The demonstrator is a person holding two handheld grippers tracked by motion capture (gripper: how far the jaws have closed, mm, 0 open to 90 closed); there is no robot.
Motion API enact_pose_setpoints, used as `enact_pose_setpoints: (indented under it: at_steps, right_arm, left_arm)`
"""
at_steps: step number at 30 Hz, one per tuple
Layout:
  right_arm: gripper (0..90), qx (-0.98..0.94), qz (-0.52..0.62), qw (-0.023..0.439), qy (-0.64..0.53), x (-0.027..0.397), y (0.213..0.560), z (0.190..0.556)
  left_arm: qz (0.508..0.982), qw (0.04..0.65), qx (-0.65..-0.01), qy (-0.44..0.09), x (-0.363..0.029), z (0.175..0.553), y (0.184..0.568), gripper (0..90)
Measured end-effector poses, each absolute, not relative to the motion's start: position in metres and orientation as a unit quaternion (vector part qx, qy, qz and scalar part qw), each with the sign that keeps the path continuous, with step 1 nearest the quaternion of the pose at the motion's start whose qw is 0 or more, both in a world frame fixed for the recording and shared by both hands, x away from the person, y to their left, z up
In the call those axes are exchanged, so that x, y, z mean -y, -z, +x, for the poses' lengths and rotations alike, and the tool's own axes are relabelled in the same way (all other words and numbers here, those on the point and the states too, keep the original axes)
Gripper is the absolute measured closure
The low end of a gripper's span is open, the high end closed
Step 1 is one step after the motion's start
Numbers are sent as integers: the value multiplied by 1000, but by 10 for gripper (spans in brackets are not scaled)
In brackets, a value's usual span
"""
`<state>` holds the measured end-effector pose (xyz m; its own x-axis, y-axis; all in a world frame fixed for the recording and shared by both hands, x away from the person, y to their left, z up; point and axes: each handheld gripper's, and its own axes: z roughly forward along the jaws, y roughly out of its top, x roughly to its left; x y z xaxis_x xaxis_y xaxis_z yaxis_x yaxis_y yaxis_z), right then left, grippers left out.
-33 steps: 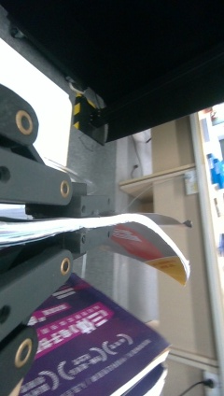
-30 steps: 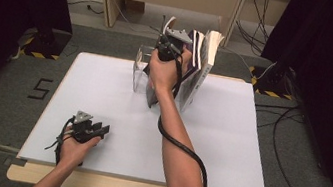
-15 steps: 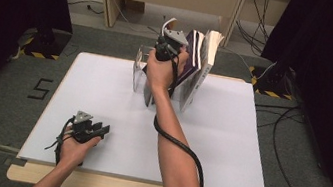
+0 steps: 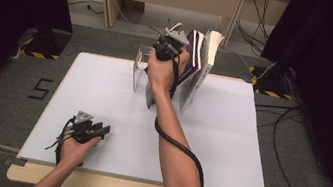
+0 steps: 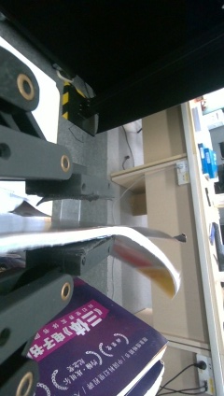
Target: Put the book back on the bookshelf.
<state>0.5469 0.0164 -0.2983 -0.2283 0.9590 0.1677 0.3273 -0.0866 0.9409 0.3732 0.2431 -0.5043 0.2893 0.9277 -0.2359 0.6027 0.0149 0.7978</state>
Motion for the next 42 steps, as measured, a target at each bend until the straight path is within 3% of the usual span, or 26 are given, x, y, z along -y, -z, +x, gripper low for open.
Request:
enact_pose_setpoints:
  at_steps: [11,36,42]
  right_arm:
    - [653,-610,537,315,-490,-10,298,545]
    - [630,-624,535,324,-468,3,298,531]
    - [631,-625,538,305,-477,7,298,523]
  left_arm:
    - [676,434,-565,-189,-242,373,504,595]
    - [678,434,-562,-189,-241,373,504,595]
    - [678,435,-562,-189,-240,372,504,595]
